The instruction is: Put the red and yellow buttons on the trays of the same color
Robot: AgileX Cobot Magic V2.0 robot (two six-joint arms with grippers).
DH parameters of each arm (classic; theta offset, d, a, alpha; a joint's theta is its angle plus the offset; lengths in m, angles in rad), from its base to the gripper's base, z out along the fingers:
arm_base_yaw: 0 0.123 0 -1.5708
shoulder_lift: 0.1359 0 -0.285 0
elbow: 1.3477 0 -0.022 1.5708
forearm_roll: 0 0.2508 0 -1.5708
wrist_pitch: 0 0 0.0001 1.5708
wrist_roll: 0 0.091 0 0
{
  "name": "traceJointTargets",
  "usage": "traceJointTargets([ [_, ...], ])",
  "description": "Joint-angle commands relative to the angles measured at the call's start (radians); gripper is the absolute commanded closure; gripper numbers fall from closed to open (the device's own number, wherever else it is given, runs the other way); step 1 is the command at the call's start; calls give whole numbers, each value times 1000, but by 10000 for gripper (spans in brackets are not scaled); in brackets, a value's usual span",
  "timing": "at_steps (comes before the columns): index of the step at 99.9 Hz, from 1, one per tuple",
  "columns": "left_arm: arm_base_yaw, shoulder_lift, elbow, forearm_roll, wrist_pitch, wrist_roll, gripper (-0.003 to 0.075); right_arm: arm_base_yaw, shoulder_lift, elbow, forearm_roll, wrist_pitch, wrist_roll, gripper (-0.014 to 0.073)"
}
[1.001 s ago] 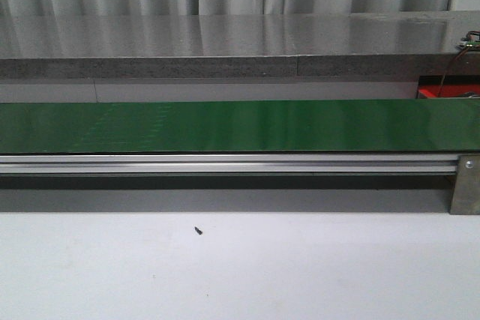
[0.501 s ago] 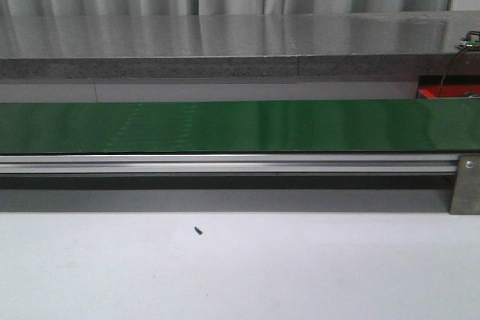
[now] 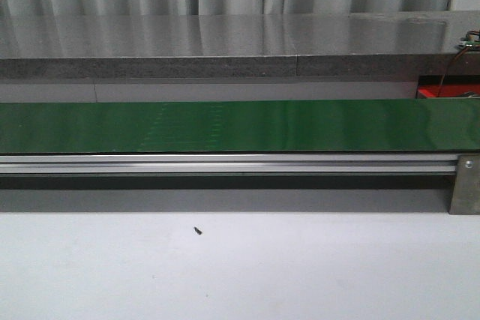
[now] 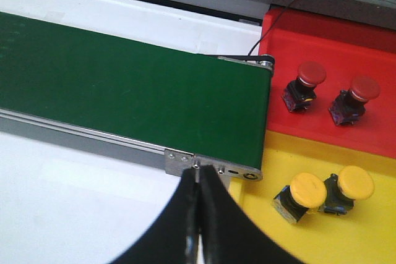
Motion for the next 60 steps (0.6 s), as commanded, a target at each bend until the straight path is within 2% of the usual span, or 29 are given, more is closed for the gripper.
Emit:
traceJointTargets([
  [1, 25, 82, -93, 14, -65, -12, 173, 1, -2, -21, 25, -55, -7, 662],
  [16, 87, 263, -229, 17, -50, -12, 173, 1, -2, -21, 25, -56, -7, 662],
  [35, 196, 510, -410, 19, 54, -12, 173, 1, -2, -21, 25, -56, -7, 662],
  [60, 264, 744, -571, 33, 95, -12, 174, 1, -2, -21, 25, -56, -7, 662],
])
